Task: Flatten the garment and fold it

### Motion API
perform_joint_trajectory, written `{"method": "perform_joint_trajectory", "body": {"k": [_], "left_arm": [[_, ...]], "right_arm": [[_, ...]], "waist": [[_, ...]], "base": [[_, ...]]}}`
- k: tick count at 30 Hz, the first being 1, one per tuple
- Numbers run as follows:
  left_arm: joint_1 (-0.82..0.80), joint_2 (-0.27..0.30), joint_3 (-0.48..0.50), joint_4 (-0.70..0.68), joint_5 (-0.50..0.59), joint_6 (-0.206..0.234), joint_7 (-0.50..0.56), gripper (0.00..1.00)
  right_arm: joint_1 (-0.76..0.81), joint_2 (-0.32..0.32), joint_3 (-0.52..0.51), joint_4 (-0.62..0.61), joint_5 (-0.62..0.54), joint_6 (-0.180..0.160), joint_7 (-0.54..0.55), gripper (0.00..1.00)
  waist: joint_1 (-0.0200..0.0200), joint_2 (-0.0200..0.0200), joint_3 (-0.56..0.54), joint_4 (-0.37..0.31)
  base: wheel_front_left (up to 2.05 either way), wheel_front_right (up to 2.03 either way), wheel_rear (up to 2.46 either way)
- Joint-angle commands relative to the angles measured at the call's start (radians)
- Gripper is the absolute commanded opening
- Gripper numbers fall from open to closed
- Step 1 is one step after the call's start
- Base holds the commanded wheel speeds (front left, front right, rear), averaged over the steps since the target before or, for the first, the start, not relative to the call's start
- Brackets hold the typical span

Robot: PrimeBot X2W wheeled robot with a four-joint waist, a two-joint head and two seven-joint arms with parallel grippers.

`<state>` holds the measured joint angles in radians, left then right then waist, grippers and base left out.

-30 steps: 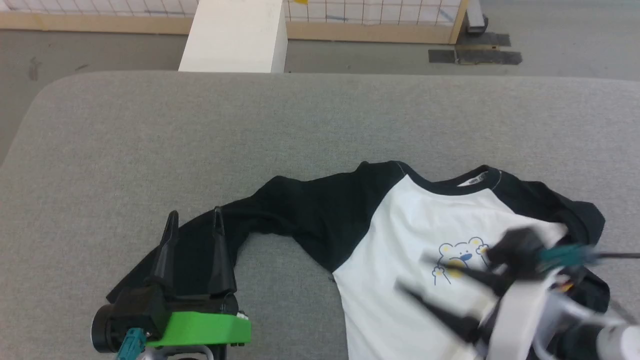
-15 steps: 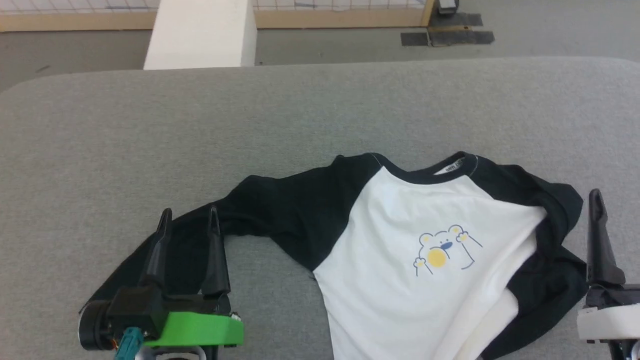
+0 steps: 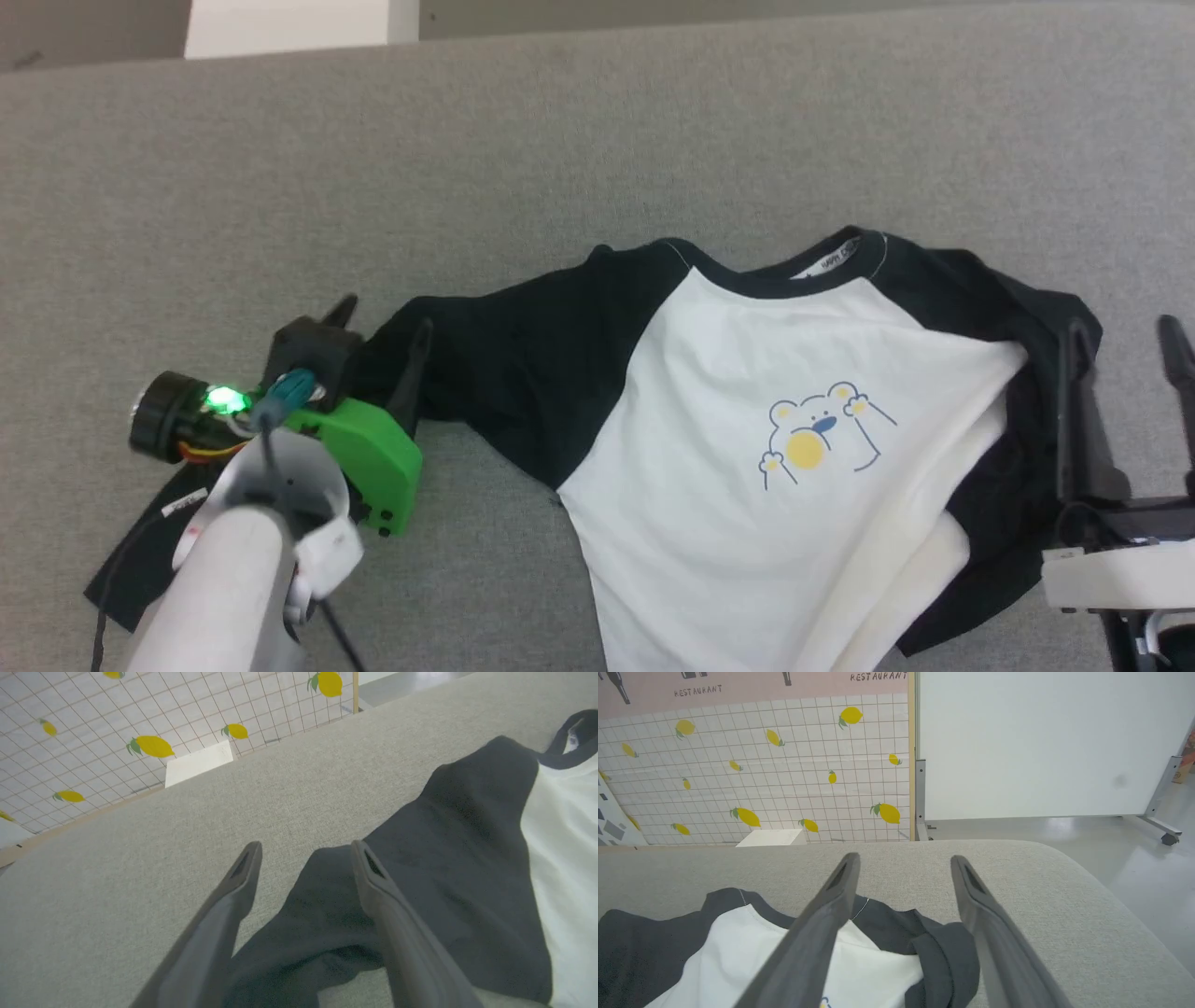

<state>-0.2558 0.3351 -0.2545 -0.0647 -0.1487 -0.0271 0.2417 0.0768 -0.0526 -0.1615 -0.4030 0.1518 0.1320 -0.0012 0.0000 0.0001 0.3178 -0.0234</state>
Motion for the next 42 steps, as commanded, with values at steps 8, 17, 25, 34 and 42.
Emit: {"method": "perform_joint_trajectory", "body": {"k": [8, 17, 25, 34, 42], "left_arm": [[-0.061, 0.042, -0.026, 0.147, -0.062, -0.042, 0.321, 1.00], [-0.044, 0.033, -0.029, 0.139, -0.159, -0.066, 0.386, 0.00], [0.008, 0.103, 0.094, -0.007, -0.089, 0.044, 0.199, 0.00], [0.157, 0.109, 0.198, -0.003, -0.080, 0.150, 0.059, 0.47], [0.144, -0.137, 0.243, -0.062, -0.221, 0.191, -0.305, 1.00]], "right_arm": [[-0.030, 0.002, 0.034, 0.004, 0.013, -0.001, 0.016, 1.00], [-0.031, 0.002, 0.032, 0.004, 0.013, -0.001, 0.025, 1.00], [-0.016, 0.002, 0.032, 0.002, 0.010, -0.001, 0.038, 1.00], [-0.003, 0.002, 0.036, -0.010, -0.003, -0.001, 0.066, 1.00], [0.018, 0.002, 0.037, -0.004, -0.002, -0.001, 0.085, 1.00]], "waist": [[0.0000, -0.0001, 0.077, -0.012], [0.0000, -0.0001, 0.070, 0.000], [0.0000, -0.0001, 0.026, 0.044], [0.0000, -0.0001, 0.012, 0.069], [0.0000, -0.0001, -0.024, 0.075]], "base": [[0.00, 0.00, 0.00], [0.00, 0.00, 0.00], [0.00, 0.00, 0.00], [0.00, 0.00, 0.00], [0.00, 0.00, 0.00]]}}
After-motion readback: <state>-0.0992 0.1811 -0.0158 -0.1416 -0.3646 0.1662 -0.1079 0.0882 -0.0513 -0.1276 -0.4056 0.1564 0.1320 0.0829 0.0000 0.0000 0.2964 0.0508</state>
